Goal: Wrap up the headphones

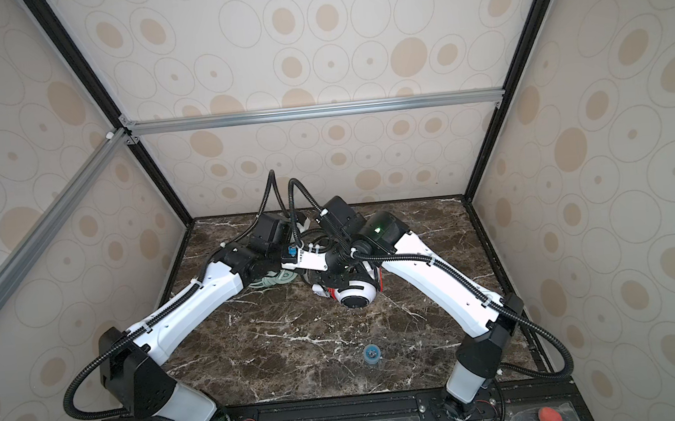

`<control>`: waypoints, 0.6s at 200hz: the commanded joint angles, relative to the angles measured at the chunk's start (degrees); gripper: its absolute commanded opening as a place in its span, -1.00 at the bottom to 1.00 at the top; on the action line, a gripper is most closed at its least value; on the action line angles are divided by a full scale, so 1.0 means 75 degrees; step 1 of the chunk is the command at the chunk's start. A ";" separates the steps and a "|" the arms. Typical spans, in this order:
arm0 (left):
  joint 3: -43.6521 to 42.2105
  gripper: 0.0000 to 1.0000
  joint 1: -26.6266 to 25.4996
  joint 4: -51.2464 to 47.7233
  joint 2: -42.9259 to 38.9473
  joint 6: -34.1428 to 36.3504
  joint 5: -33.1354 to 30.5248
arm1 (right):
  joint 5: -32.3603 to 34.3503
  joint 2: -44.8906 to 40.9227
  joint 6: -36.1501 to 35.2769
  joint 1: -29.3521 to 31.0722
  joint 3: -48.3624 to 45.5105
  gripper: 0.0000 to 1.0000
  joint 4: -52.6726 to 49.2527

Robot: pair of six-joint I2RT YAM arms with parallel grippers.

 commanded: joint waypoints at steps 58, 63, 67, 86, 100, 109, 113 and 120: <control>-0.0222 -1.00 -0.0199 0.0018 -0.0339 0.0282 0.0528 | 0.0620 -0.0243 -0.1360 0.0017 0.0230 -1.00 0.0873; -0.0225 -1.00 -0.0200 0.0047 -0.0357 0.0272 0.0529 | 0.0625 -0.0247 -0.1385 0.0006 0.0218 -1.00 0.0826; -0.0231 -1.00 -0.0194 0.0060 -0.0372 0.0263 0.0531 | 0.0623 -0.0266 -0.1402 0.0003 0.0209 -1.00 0.0803; -0.0263 -1.00 -0.0187 0.0156 -0.0427 0.0216 0.0535 | 0.0600 -0.0388 -0.1394 -0.0006 0.0034 -1.00 0.0717; -0.0284 -1.00 -0.0172 0.0151 -0.0423 0.0210 0.0550 | 0.0587 -0.0546 -0.1331 -0.0027 -0.0178 -1.00 0.0811; -0.0284 -1.00 -0.0166 0.0156 -0.0410 0.0179 0.0562 | 0.0576 -0.0671 -0.1222 -0.0047 -0.0334 -1.00 0.0931; -0.0294 -1.00 -0.0172 0.0161 -0.0407 0.0170 0.0564 | 0.0557 -0.0741 -0.1148 -0.0058 -0.0415 -1.00 0.1025; -0.0327 -1.00 -0.0166 0.0173 -0.0420 0.0144 0.0564 | 0.0451 -0.0854 -0.1026 -0.0091 -0.0564 -1.00 0.1167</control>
